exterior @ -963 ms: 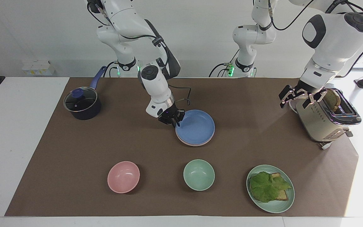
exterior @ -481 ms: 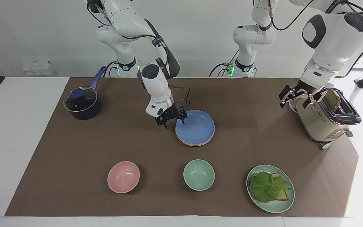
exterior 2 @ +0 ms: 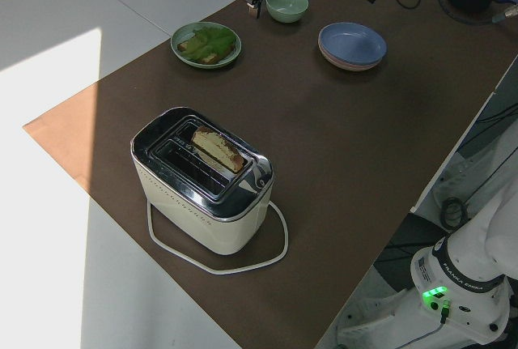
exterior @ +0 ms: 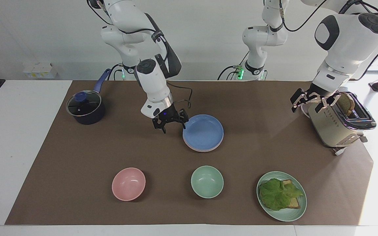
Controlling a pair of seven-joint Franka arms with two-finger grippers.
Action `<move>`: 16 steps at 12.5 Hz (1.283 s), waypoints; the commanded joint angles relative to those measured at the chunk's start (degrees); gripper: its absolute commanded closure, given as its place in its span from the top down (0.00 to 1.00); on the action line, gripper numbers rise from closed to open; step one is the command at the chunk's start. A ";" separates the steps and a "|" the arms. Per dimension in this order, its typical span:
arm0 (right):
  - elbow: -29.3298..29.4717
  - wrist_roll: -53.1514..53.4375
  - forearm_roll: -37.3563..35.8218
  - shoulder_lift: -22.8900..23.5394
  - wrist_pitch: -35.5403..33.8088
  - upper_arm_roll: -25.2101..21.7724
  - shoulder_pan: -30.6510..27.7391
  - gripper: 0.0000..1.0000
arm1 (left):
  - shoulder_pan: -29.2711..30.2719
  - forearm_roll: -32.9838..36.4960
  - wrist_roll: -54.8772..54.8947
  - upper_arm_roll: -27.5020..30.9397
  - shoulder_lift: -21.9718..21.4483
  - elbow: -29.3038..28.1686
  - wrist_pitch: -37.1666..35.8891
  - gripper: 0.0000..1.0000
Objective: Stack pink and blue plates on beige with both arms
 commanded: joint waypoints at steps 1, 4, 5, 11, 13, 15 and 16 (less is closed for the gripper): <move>1.60 -5.16 -0.73 -5.17 -8.71 0.44 -5.57 1.00 | 0.41 0.76 0.18 -0.29 0.27 0.78 -0.92 1.00; 5.21 -6.40 -0.82 -8.51 -16.98 -0.26 -11.46 1.00 | 0.41 0.76 0.18 -0.29 0.28 0.78 -0.92 1.00; 6.18 -7.19 -0.82 -9.74 -19.88 -0.70 -13.74 1.00 | 0.41 0.76 0.18 -0.29 0.28 0.78 -0.92 1.00; 16.45 -8.86 -6.51 -10.37 -33.51 -3.95 -18.94 1.00 | 0.41 0.76 0.18 -0.29 0.28 0.78 -0.92 1.00; 19.27 -9.04 -7.32 -10.19 -35.63 -4.39 -19.12 1.00 | 0.41 0.76 0.18 -0.29 0.28 0.78 -0.92 1.00; 21.81 -9.04 -7.67 -10.10 -37.91 -5.18 -19.12 1.00 | 0.41 0.76 0.18 -0.29 0.28 0.78 -0.92 1.00; 24.01 -8.96 -7.67 -9.58 -40.36 -5.27 -19.21 1.00 | 0.41 0.76 0.18 -0.29 0.28 0.78 -0.92 1.00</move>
